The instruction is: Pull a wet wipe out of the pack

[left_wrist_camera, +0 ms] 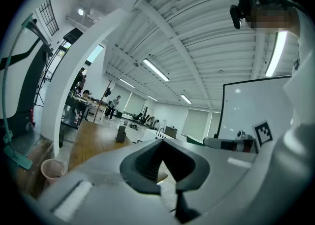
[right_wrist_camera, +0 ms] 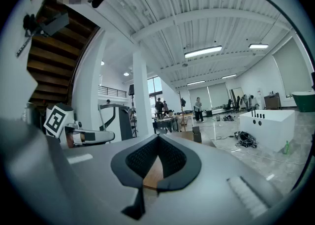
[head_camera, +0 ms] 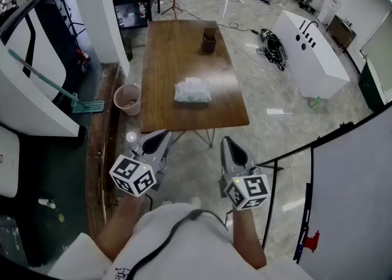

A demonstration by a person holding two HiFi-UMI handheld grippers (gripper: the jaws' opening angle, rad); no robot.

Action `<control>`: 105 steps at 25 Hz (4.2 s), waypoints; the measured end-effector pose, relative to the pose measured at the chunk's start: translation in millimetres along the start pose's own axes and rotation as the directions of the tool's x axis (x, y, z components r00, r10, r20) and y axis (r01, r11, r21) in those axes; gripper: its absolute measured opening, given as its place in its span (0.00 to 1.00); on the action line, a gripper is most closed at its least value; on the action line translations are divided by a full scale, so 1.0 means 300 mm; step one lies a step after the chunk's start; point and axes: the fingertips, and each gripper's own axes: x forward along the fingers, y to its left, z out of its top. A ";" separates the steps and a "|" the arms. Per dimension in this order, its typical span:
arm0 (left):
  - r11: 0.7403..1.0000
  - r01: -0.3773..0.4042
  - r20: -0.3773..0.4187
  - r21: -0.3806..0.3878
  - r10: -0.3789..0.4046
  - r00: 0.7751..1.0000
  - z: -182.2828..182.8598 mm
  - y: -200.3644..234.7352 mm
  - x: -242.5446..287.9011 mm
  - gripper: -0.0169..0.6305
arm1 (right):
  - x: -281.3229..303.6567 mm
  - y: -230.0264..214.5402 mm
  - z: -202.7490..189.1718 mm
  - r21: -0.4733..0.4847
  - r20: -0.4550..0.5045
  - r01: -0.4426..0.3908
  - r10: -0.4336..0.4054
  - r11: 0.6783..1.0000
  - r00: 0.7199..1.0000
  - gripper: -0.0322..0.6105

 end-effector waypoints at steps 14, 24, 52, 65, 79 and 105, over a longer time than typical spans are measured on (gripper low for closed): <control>0.998 -0.065 0.015 0.026 0.064 0.998 -0.020 0.005 0.065 0.04 | 0.012 -0.085 -0.031 0.028 -0.020 -0.037 0.038 0.999 0.999 0.05; 0.999 -0.029 0.017 0.038 0.029 0.999 -0.035 -0.081 0.179 0.04 | -0.005 -0.199 -0.003 0.067 0.019 -0.084 0.083 0.994 0.996 0.05; 0.986 -0.163 0.029 0.035 0.162 0.986 -0.045 0.044 0.345 0.04 | 0.112 -0.352 -0.088 0.097 -0.033 -0.138 0.142 0.986 0.989 0.05; 0.991 -0.123 -0.055 0.046 0.125 0.991 0.012 0.446 0.614 0.04 | 0.613 -0.358 -0.103 0.020 -0.125 -0.128 0.129 0.992 0.984 0.06; 0.994 0.053 -0.248 0.093 -0.029 0.968 -0.111 0.730 0.869 0.04 | 0.973 -0.371 -0.210 0.015 -0.208 -0.049 0.051 0.999 0.977 0.06; 0.973 0.069 -0.450 0.221 0.039 0.892 -0.494 0.820 1.060 0.33 | 1.206 -0.582 -0.568 0.038 -0.385 -0.049 0.060 0.998 0.921 0.06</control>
